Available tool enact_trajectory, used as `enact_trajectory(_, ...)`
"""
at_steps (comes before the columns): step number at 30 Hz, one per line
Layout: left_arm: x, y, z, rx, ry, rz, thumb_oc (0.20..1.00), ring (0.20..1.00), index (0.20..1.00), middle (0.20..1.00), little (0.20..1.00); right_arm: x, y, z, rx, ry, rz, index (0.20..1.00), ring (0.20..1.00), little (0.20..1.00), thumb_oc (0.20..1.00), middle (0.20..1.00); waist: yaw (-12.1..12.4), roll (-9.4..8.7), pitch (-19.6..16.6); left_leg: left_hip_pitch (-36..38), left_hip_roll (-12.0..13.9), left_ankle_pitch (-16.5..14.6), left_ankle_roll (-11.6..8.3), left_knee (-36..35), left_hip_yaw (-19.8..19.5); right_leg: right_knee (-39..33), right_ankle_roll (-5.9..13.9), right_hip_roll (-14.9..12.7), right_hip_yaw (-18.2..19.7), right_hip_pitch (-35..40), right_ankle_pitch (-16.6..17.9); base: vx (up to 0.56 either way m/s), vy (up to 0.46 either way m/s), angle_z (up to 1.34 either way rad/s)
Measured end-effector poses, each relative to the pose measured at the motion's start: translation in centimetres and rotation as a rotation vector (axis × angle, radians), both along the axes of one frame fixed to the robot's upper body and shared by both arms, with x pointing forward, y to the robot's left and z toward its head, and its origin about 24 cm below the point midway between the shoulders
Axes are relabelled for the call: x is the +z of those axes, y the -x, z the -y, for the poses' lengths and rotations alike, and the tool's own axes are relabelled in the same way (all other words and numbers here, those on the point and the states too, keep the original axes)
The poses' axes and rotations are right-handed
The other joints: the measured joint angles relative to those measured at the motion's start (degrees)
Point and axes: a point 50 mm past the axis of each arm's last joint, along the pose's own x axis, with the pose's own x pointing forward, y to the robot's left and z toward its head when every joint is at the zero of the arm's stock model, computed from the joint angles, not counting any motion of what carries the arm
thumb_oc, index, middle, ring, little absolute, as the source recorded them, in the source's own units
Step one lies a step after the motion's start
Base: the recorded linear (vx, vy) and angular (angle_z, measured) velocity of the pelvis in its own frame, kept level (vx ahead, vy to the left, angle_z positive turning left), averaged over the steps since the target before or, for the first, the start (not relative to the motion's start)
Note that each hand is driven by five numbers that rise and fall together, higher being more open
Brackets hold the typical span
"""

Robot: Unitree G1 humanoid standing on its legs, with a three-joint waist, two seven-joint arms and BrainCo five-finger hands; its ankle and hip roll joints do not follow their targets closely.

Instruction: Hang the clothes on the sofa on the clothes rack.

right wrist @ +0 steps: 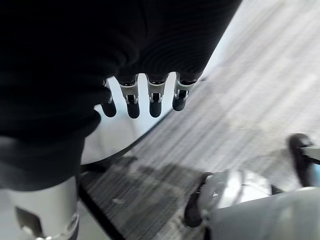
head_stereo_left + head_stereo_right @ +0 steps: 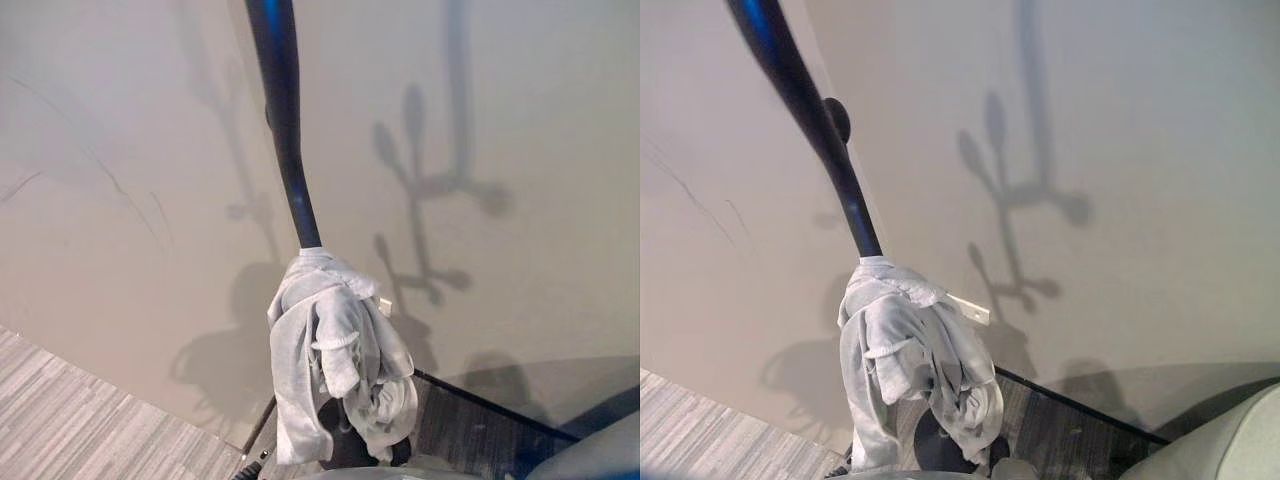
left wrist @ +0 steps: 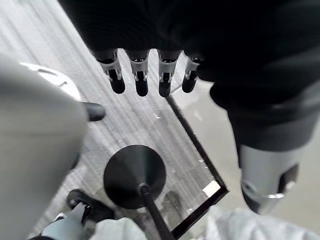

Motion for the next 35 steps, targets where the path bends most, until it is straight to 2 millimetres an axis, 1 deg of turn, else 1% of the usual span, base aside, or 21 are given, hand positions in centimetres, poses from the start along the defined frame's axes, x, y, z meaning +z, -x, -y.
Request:
enact_trajectory(1, 0.0, -0.2, 0.1, -0.011, 0.007, 0.013, 1.0, 1.0, 1.0, 1.0, 1.0, 0.0, -0.1, 0.1, 0.009, -0.006, 0.01, 1.0, 1.0, 1.0, 1.0, 1.0, 0.3, -0.34, -0.4, 0.5, -0.1, -0.6, 0.67, 0.7, -0.6, -0.2, -0.71, 0.6, 0.0, 0.2, -0.4, 0.0, 0.0, 0.0)
enact_trajectory(2, 0.1, -0.6, 0.3, -0.045, 0.01, 0.022, 1.0, 1.0, 1.0, 1.0, 1.0, 0.1, -1.3, 0.4, 0.054, 0.004, 0.056, 1.0, 1.0, 1.0, 1.0, 1.0, 0.2, -0.22, -0.4, 0.1, 0.3, -0.7, 0.81, 0.7, -0.5, -1.3, -0.84, 1.2, 0.3, 0.6, -0.5, 0.01, -0.013, -0.21)
enact_trajectory(5, 0.2, -1.9, 0.7, -0.113, 0.019, 0.055, 1.0, 1.0, 1.0, 1.0, 1.0, 0.6, -4.5, 0.9, 0.215, 0.036, 0.165, 1.0, 1.0, 1.0, 1.0, 1.0, 0.0, -0.13, -0.6, 0.1, 0.8, 0.2, 0.46, 0.9, 0.1, -6.7, -1.08, 2.6, 0.4, 2.7, 2.5, 0.01, 0.016, -0.17)
enact_trajectory(8, 0.4, -3.2, 1.1, -0.161, 0.018, 0.084, 1.0, 1.0, 1.0, 1.0, 1.0, 0.8, -5.3, 0.9, 0.276, 0.048, 0.188, 1.0, 1.0, 1.0, 1.0, 1.0, -0.1, -0.68, -0.8, 0.3, 0.3, -0.1, 0.85, 1.0, -0.1, -8.1, -0.63, 2.0, 0.3, 3.9, 3.5, -0.01, 0.067, 0.06)
enact_trajectory(13, 0.5, -3.8, 2.4, -0.278, 0.025, 0.106, 1.0, 1.0, 1.0, 1.0, 1.0, 0.6, -4.3, 0.6, 0.328, 0.042, 0.162, 1.0, 1.0, 1.0, 1.0, 1.0, -0.7, -0.88, -0.7, 0.8, -2.7, -0.1, 0.92, -0.7, 0.2, -9.4, 1.27, -0.4, 1.5, 4.0, 4.8, -0.11, 0.148, -0.04)
enact_trajectory(14, 0.6, -4.1, 2.7, -0.294, 0.027, 0.117, 1.0, 1.0, 1.0, 1.0, 1.0, 0.4, -3.4, 0.3, 0.343, 0.033, 0.138, 1.0, 1.0, 1.0, 1.0, 1.0, -1.1, -1.36, -0.7, 0.3, -3.9, 0.1, 1.05, -0.8, 0.1, -10.2, 2.2, -1.1, 1.8, 3.6, 6.5, -0.31, 0.105, -0.1)
enact_trajectory(17, 0.8, -5.1, 3.1, -0.34, 0.025, 0.149, 1.0, 1.0, 1.0, 1.0, 1.0, 0.3, -3.7, -0.4, 0.396, 0.019, 0.131, 1.0, 1.0, 1.0, 1.0, 1.0, -2.2, -2.76, -0.6, -2.4, -7.0, 0.9, 2.35, -1.3, 1.1, -11.4, 4.58, -3.4, 4.2, 0.2, 9.4, -0.23, 0.044, -0.23)
enact_trajectory(18, 0.9, -5.4, 3.6, -0.337, 0.035, 0.159, 1.0, 1.0, 1.0, 1.0, 1.0, 0.2, -3.9, -0.9, 0.394, 0.011, 0.13, 1.0, 1.0, 1.0, 1.0, 1.0, -2.8, -2.51, -0.5, -3.5, -7.5, 1.8, 2.87, -1.7, 2.7, -13.4, 6.79, -3.8, 4.4, -0.3, 7.4, -0.43, 0.151, -0.39)
enact_trajectory(19, 0.9, -5.7, 3.7, -0.338, 0.032, 0.168, 1.0, 1.0, 1.0, 1.0, 1.0, 0.1, -3.9, -1.4, 0.391, -0.002, 0.13, 1.0, 1.0, 1.0, 1.0, 1.0, -2.9, -2.5, -0.2, -4.4, -7.3, 2.0, 2.94, -1.1, 3.5, -12.1, 7.4, -3.9, 4.4, -1.4, 6.9, -0.31, 0.13, -0.31)
enact_trajectory(20, 1.0, -6.0, 3.5, -0.334, 0.023, 0.176, 1.0, 1.0, 1.0, 1.0, 1.0, -0.1, -3.9, -2.2, 0.388, -0.021, 0.129, 1.0, 1.0, 1.0, 1.0, 1.0, -2.8, -2.63, 0.3, -5.3, -7.0, 1.9, 3.17, -0.2, 4.3, -8.4, 7.13, -4.0, 3.6, -2.9, 5.8, -0.35, 0.215, -0.28)
enact_trajectory(21, 1.1, -5.9, 3.1, -0.321, 0.013, 0.187, 1.0, 1.0, 1.0, 1.0, 1.0, -0.1, -3.6, -2.2, 0.352, -0.025, 0.117, 1.0, 1.0, 1.0, 1.0, 1.0, -1.9, -2.32, 0.8, -5.9, -4.6, 1.6, 3.48, 0.7, 5.5, 9.3, 3.14, -4.0, -1.0, -5.7, -1.8, -0.23, 0.118, -0.19)
enact_trajectory(24, 1.0, -5.3, 2.6, -0.305, 0.007, 0.178, 1.0, 1.0, 1.0, 1.0, 1.0, 0.0, -3.7, -1.8, 0.354, -0.011, 0.103, 1.0, 1.0, 1.0, 1.0, 1.0, 0.6, -2.0, 0.9, -4.4, -2.0, 2.2, 2.81, 1.2, 6.9, 22.4, 4.42, -5.9, -6.3, -1.4, -10.1, -0.25, 0.042, -0.31)
enact_trajectory(26, 1.1, -5.2, 1.4, -0.302, -0.02, 0.171, 1.0, 1.0, 1.0, 1.0, 1.0, 0.0, -4.1, -2.0, 0.386, -0.015, 0.1, 1.0, 1.0, 1.0, 1.0, 1.0, 3.2, -2.71, 0.9, -3.8, -0.4, 2.2, 2.75, 4.1, 8.0, 23.2, 6.55, -5.9, -6.1, 3.4, -12.0, -0.17, -0.05, -0.6)
enact_trajectory(27, 1.1, -5.0, 0.4, -0.301, -0.046, 0.161, 1.0, 1.0, 1.0, 1.0, 1.0, -0.1, -4.2, -2.4, 0.433, -0.022, 0.095, 1.0, 1.0, 1.0, 1.0, 1.0, 4.3, -3.91, 0.6, -4.1, 0.6, 2.0, 2.66, 7.2, 8.2, 19.5, 6.47, -5.2, -5.4, 5.9, -11.9, -0.16, -0.091, -0.87)
enact_trajectory(28, 1.1, -4.6, -0.3, -0.285, -0.06, 0.146, 1.0, 1.0, 1.0, 1.0, 1.0, -0.1, -5.0, -2.9, 0.475, -0.023, 0.116, 1.0, 1.0, 1.0, 1.0, 1.0, 4.9, -5.26, 0.4, -6.5, 2.4, 0.7, 2.64, 12.2, 7.6, 12.3, 2.97, -3.0, -6.1, 9.5, -11.3, -0.24, -0.17, -0.86)
enact_trajectory(29, 1.2, -4.8, -1.0, -0.283, -0.074, 0.156, 1.0, 1.0, 1.0, 1.0, 1.0, 0.1, -6.5, -3.3, 0.509, -0.016, 0.156, 1.0, 1.0, 1.0, 1.0, 1.0, 5.4, -6.57, 0.1, -9.0, 0.3, 0.5, 2.09, 10.6, 6.2, 5.8, 0.92, -2.5, -5.4, 11.4, -11.3, -0.34, -0.245, -0.71)
enact_trajectory(30, 1.5, -5.8, -0.4, -0.275, -0.063, 0.191, 1.0, 1.0, 1.0, 1.0, 1.0, 0.5, -7.5, -2.8, 0.54, 0.01, 0.181, 1.0, 1.0, 1.0, 1.0, 1.0, 6.1, -6.76, 0.3, -12.6, -2.5, 2.5, 2.19, 3.7, 6.4, -2.8, -2.25, -0.9, -4.0, 12.5, -11.2, -0.33, -0.23, -0.71)
enact_trajectory(31, 1.4, -5.8, 0.6, -0.265, -0.037, 0.201, 1.0, 1.0, 1.0, 1.0, 1.0, 0.7, -8.1, -2.1, 0.584, 0.033, 0.18, 1.0, 1.0, 1.0, 1.0, 1.0, 7.1, -3.94, 0.8, -13.3, -0.6, 8.4, 2.95, 1.6, 6.5, -5.3, -2.95, 2.5, -2.8, 13.0, -9.1, -0.34, -0.178, -0.89)
enact_trajectory(32, 1.4, -5.7, 0.3, -0.248, -0.04, 0.202, 1.0, 1.0, 1.0, 1.0, 1.0, 0.5, -8.0, -2.9, 0.62, 0.013, 0.172, 1.0, 1.0, 1.0, 1.0, 1.0, 7.8, -5.01, 0.7, -12.7, 0.9, 10.7, 1.75, 2.8, 6.6, -7.0, -2.89, 3.9, -1.5, 14.3, -8.2, -0.26, -0.098, -0.67)
enact_trajectory(34, 1.7, -6.0, -1.2, -0.252, -0.079, 0.211, 1.0, 1.0, 1.0, 1.0, 1.0, 0.1, -6.9, -4.3, 0.642, -0.026, 0.153, 1.0, 1.0, 1.0, 1.0, 1.0, 7.7, -7.31, 1.7, -14.4, 4.4, 10.5, 1.01, 10.0, 6.1, -10.6, -2.14, 5.5, -1.6, 18.1, -4.5, -0.22, -0.071, -0.2)
enact_trajectory(35, 1.8, -6.3, -1.4, -0.254, -0.085, 0.222, 1.0, 1.0, 1.0, 1.0, 1.0, 0.1, -6.7, -4.4, 0.64, -0.027, 0.15, 1.0, 1.0, 1.0, 1.0, 1.0, 7.7, -8.36, 1.6, -14.8, 4.6, 10.8, 0.2, 10.3, 5.9, -11.4, -2.19, 5.6, -1.6, 18.7, -4.5, -0.2, -0.049, -0.02)
